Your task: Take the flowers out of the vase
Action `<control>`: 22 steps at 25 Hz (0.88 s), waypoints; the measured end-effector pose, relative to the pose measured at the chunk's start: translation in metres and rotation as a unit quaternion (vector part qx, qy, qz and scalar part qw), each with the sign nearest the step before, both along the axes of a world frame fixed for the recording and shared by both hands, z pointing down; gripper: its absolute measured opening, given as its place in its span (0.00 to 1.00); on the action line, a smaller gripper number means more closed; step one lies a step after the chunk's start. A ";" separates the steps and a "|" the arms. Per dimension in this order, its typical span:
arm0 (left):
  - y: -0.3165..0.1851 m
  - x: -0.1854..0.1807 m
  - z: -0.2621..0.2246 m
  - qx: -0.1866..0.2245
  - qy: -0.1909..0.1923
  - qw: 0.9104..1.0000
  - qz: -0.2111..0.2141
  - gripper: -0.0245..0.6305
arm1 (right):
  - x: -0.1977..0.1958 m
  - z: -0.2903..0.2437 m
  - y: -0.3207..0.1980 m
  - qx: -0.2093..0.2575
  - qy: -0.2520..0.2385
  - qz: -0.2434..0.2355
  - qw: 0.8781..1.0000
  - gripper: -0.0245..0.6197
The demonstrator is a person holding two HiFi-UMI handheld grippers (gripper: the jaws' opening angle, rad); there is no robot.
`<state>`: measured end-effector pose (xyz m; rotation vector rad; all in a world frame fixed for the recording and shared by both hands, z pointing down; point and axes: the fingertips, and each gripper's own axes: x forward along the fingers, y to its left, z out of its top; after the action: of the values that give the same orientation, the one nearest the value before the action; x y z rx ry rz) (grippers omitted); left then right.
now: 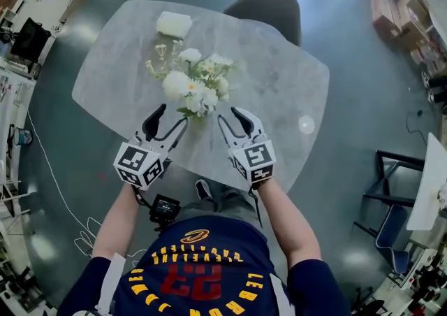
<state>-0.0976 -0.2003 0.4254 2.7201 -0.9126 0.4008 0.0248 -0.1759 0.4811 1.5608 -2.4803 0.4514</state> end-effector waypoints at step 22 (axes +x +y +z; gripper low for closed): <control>-0.026 0.056 0.023 -0.012 -0.066 0.997 0.037 0.54 | -0.058 0.068 -0.051 -0.049 0.045 -0.132 0.989 0.55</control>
<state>-0.0415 -0.2260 0.4489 2.7384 -0.8346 0.6075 -0.0337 -0.2270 0.5487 1.1668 -2.5057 0.4428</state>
